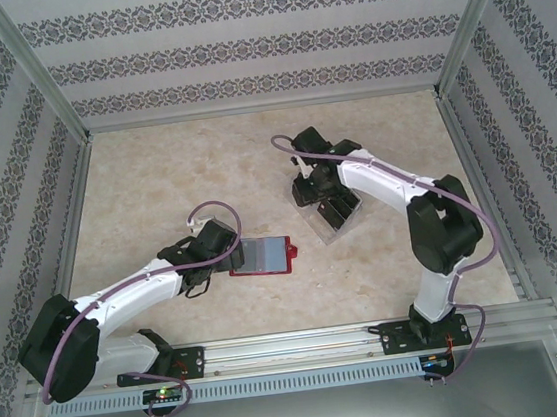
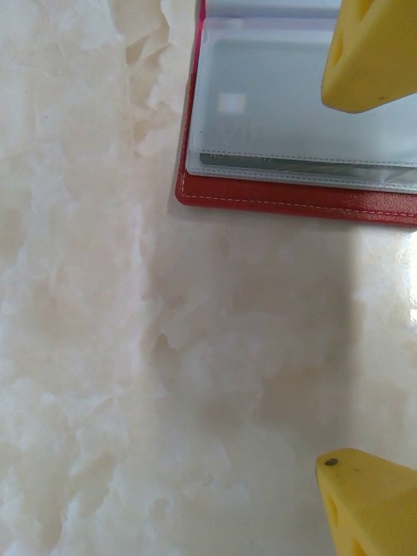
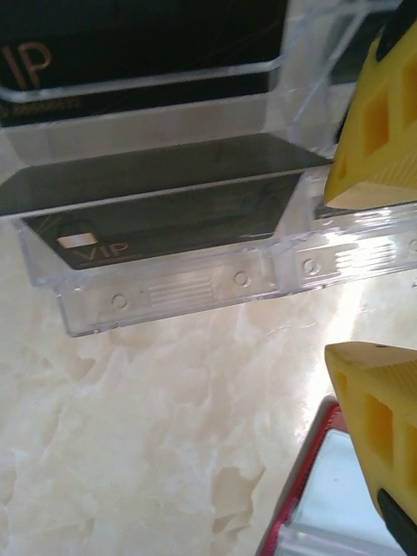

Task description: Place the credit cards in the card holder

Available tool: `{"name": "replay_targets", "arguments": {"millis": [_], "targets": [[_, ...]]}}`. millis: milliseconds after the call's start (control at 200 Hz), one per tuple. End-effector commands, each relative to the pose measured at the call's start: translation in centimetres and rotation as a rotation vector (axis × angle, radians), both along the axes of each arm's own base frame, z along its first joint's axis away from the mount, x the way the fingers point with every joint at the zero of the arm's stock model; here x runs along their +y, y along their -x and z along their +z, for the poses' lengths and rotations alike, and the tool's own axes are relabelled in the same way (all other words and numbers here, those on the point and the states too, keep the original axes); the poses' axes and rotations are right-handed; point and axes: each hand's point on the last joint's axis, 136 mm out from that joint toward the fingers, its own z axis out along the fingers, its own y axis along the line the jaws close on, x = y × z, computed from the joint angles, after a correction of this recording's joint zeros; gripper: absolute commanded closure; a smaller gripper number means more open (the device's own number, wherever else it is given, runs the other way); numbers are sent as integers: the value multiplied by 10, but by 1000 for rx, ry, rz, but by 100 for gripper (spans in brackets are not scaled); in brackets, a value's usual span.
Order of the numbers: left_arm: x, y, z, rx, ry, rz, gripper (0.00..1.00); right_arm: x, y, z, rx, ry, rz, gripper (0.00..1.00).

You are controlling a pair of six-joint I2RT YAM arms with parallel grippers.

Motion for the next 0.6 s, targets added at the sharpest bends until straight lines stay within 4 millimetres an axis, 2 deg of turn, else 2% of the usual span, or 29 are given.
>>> {"name": "replay_targets", "arguments": {"millis": [0,185,340,445,595], "targets": [[0,-5,5,-5,-1,2,0,5,-18,2,-18,-22,-12,55],[0,-5,3,-4,0,5,0,3,-31,11,-32,-45,-27,56],[1,-4,3,-4,-2,4,0,10,-32,43,-91,-123,-16,56],[0,-5,2,-5,-1,3,0,7,-37,62,-152,-136,-32,56],[-2,-6,2,-4,5,1,0,0,-46,60,-167,-65,-27,56]]}}
